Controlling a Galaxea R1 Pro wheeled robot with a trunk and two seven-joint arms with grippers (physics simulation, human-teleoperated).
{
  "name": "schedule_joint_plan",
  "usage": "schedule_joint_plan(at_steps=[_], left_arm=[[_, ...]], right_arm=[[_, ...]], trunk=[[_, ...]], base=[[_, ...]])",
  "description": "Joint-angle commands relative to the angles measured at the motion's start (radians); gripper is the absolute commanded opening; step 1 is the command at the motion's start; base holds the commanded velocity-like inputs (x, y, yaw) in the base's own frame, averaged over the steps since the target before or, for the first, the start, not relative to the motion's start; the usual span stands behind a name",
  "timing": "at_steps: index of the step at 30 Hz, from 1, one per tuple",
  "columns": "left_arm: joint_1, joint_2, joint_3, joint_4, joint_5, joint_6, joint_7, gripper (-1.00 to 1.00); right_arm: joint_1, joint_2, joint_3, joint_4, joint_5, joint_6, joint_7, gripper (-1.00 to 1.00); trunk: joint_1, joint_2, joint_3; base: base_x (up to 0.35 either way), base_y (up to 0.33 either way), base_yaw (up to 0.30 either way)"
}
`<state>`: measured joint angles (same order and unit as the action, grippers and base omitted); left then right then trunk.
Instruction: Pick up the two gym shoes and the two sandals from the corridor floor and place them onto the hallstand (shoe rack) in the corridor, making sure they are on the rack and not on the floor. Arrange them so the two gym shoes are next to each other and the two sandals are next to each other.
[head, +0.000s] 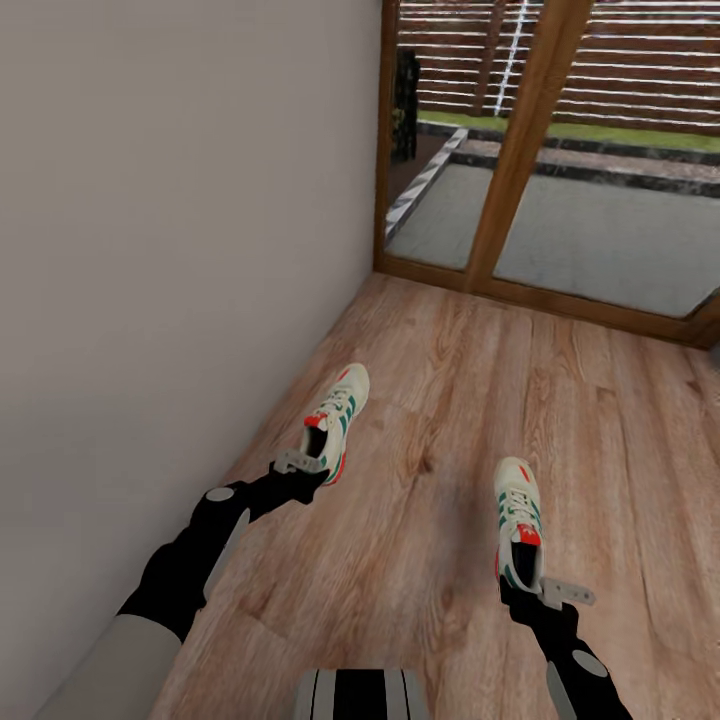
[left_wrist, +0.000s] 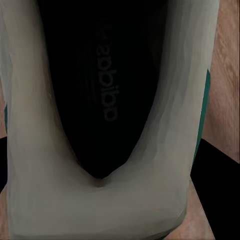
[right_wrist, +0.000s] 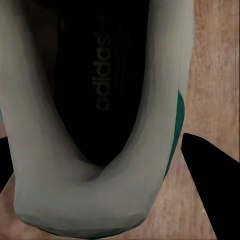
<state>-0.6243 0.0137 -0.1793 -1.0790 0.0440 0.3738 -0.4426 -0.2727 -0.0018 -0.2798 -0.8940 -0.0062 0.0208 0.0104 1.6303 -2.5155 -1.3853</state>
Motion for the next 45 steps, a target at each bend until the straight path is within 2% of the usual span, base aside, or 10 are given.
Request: schedule_joint_plan(at_steps=[1, 14, 21, 37, 45], left_arm=[[0.0, 0.001, -0.001, 0.002, 0.005, 0.007, -0.001, -1.0], [0.002, -0.004, 0.002, 0.019, 0.007, 0.007, -0.001, -1.0], [0.003, -0.004, 0.001, 0.094, 0.01, -0.012, -0.001, -1.0], [0.002, -0.004, 0.003, 0.106, 0.012, -0.021, -0.001, -1.0], [0.002, -0.004, 0.003, 0.105, 0.055, -0.021, -0.002, -1.0]], right_arm=[[0.0, 0.0, -0.001, 0.0, 0.0, 0.002, 0.0, -1.0], [0.0, 0.001, 0.004, 0.005, 0.01, 0.002, 0.0, -1.0], [0.001, 0.002, 0.004, -0.002, 0.01, 0.002, 0.0, -1.0], [0.0, 0.001, 0.004, -0.006, 0.011, 0.002, -0.001, -1.0], [0.0, 0.0, 0.004, -0.006, 0.011, 0.002, -0.001, -1.0]], trunk=[[-0.001, 0.0, 0.005], [-0.006, 0.003, 0.071], [-0.01, 0.005, 0.108], [-0.017, 0.008, 0.191], [-0.02, 0.01, 0.232]], base=[[0.0, 0.0, -0.256], [0.0, 0.0, -0.239], [0.0, 0.0, -0.221], [0.0, 0.0, -0.217], [0.0, 0.0, -0.213]])
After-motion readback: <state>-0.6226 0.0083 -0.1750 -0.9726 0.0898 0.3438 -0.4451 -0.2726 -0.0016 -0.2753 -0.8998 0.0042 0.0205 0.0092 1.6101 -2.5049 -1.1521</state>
